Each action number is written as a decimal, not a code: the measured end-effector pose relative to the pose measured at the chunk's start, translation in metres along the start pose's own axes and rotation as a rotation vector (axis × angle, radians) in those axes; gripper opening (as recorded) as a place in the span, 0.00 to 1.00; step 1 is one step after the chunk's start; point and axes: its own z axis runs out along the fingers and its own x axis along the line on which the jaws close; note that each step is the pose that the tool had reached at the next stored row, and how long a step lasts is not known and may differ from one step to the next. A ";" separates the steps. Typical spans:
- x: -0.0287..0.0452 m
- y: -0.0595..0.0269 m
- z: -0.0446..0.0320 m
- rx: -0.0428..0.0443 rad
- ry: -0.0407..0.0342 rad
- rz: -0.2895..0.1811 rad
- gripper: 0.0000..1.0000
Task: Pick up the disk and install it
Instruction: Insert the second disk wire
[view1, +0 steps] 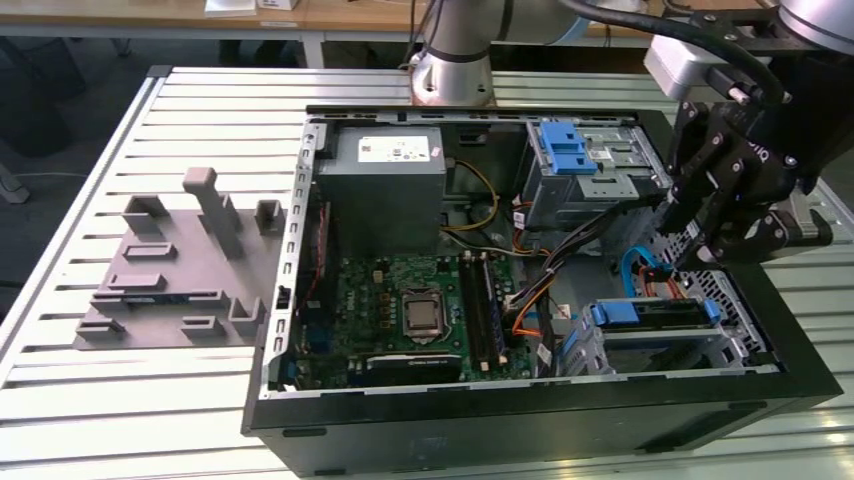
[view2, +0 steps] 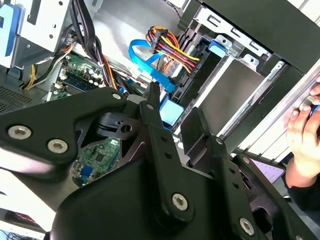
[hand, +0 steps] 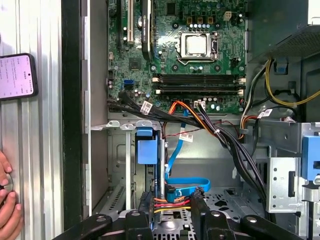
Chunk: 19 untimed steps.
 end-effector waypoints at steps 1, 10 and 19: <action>0.0000 -0.0001 0.0010 -0.0001 0.0001 0.000 0.44; 0.0001 -0.0001 0.0069 0.0013 0.0083 0.000 0.44; 0.0000 -0.0004 0.0185 -0.0004 0.0162 0.000 0.44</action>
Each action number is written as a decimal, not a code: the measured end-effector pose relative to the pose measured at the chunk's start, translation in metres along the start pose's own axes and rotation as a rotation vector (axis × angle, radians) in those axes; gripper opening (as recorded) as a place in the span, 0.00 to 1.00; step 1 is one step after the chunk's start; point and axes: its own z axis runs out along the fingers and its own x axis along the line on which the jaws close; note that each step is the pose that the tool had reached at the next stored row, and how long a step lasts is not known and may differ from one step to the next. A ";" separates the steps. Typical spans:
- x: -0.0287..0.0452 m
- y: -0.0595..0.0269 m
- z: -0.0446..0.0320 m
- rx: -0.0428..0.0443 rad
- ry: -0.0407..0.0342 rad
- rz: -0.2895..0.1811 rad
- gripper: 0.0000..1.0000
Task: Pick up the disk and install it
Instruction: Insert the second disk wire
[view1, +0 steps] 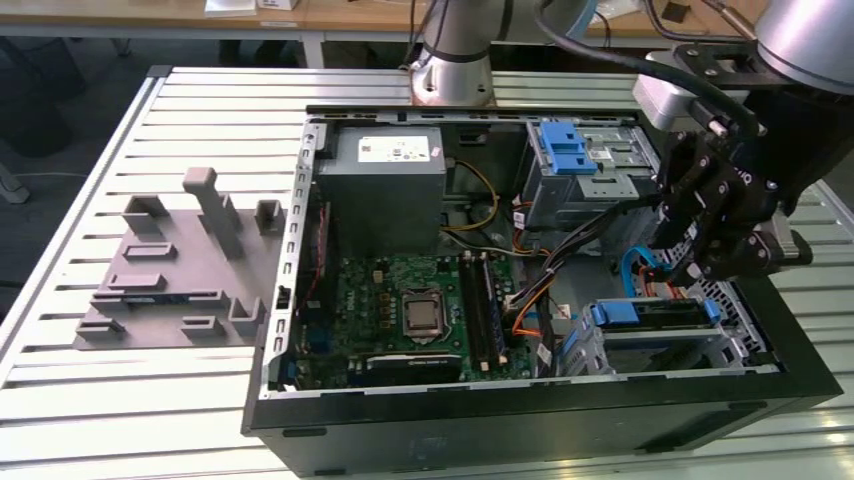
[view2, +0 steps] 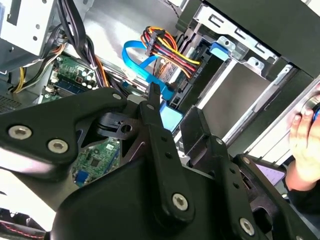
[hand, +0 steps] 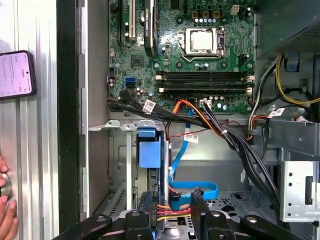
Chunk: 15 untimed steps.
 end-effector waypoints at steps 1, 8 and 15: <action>0.0000 0.0000 0.0008 0.0000 0.0001 0.000 0.44; -0.0017 -0.0001 0.0019 -0.0002 0.0008 0.000 0.44; -0.0023 0.0002 0.0111 -0.0003 0.0009 0.000 0.44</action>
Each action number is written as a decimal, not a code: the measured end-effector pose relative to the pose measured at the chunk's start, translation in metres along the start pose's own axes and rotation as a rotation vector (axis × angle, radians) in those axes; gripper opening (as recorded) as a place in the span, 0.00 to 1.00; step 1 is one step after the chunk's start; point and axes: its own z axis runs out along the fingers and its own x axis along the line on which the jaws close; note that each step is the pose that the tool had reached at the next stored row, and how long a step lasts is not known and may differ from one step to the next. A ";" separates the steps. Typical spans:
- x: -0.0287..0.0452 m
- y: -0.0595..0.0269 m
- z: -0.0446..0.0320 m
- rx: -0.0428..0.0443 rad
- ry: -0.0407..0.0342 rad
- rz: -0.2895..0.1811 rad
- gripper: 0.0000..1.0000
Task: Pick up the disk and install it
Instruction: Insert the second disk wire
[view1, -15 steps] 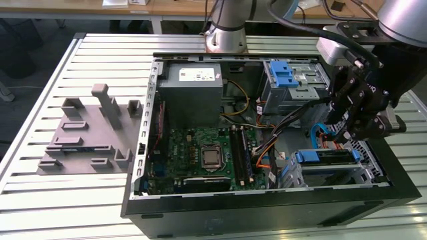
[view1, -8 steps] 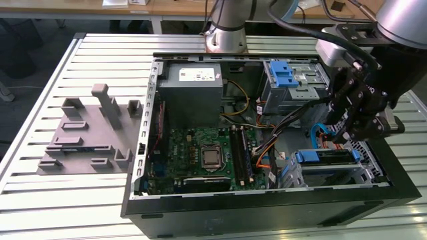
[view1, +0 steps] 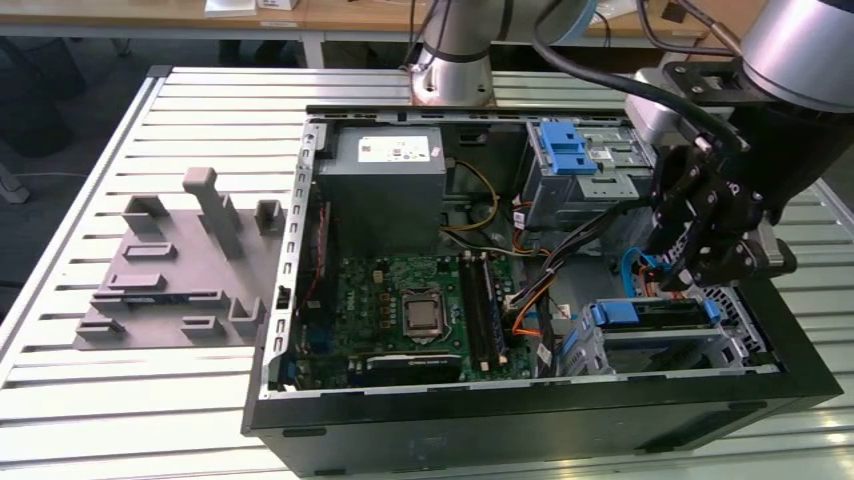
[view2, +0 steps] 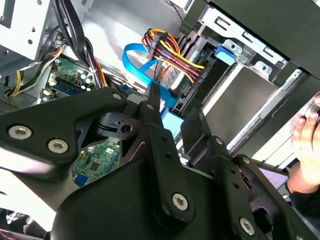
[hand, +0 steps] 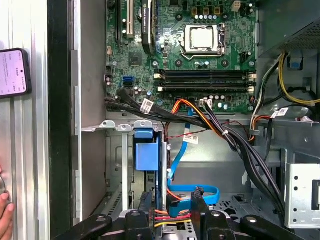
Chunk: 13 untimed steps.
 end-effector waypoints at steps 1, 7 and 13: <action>0.0000 0.0000 0.0011 0.0000 0.0000 0.000 0.44; -0.0001 0.0001 0.0050 0.0000 0.0001 0.000 0.31; -0.0001 0.0001 0.0053 0.0000 0.0000 0.000 0.16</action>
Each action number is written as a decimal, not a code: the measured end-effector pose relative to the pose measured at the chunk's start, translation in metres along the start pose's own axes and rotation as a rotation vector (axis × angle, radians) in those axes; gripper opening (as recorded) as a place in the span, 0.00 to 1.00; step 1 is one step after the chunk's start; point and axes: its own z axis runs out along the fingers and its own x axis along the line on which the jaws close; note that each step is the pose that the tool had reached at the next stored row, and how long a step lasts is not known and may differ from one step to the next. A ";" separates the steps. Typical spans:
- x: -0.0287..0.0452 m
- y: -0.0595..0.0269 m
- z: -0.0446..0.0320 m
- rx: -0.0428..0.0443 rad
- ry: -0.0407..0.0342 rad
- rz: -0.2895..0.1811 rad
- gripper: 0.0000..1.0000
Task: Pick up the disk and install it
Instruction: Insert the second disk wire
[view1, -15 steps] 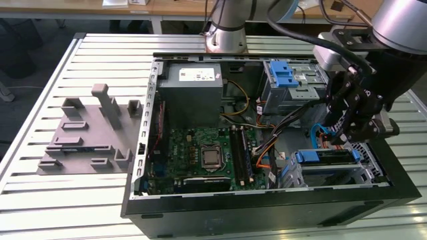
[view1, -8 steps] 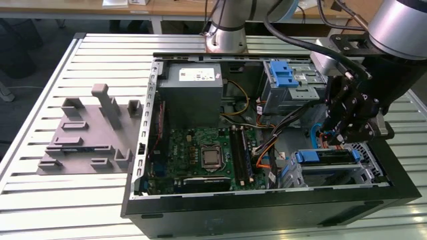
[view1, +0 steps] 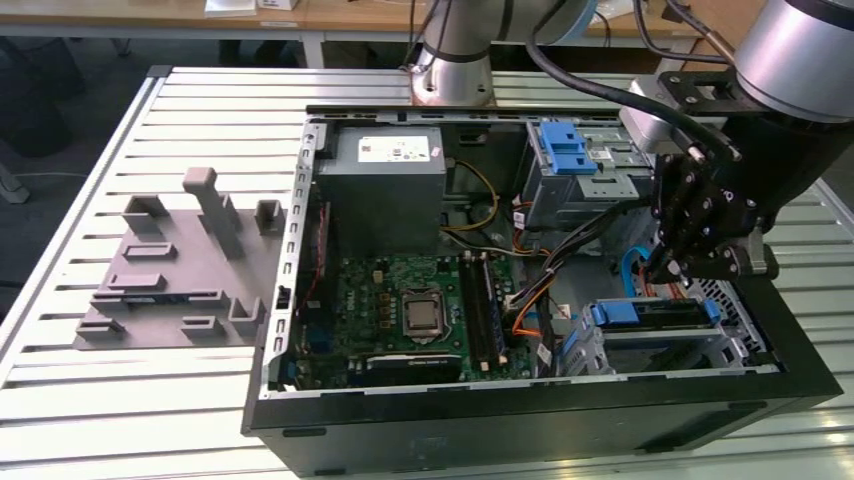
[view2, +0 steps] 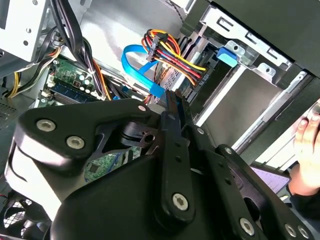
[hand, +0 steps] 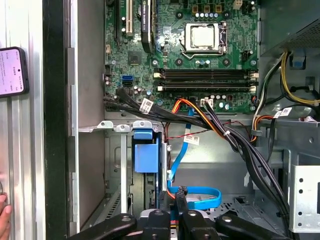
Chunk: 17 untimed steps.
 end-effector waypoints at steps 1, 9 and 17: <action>0.0000 0.0000 0.0000 0.0001 0.0000 0.000 0.16; 0.0084 0.0008 0.0027 0.0013 -0.0006 -0.016 0.16; 0.0136 0.0014 0.0056 0.0094 -0.0036 -0.032 0.16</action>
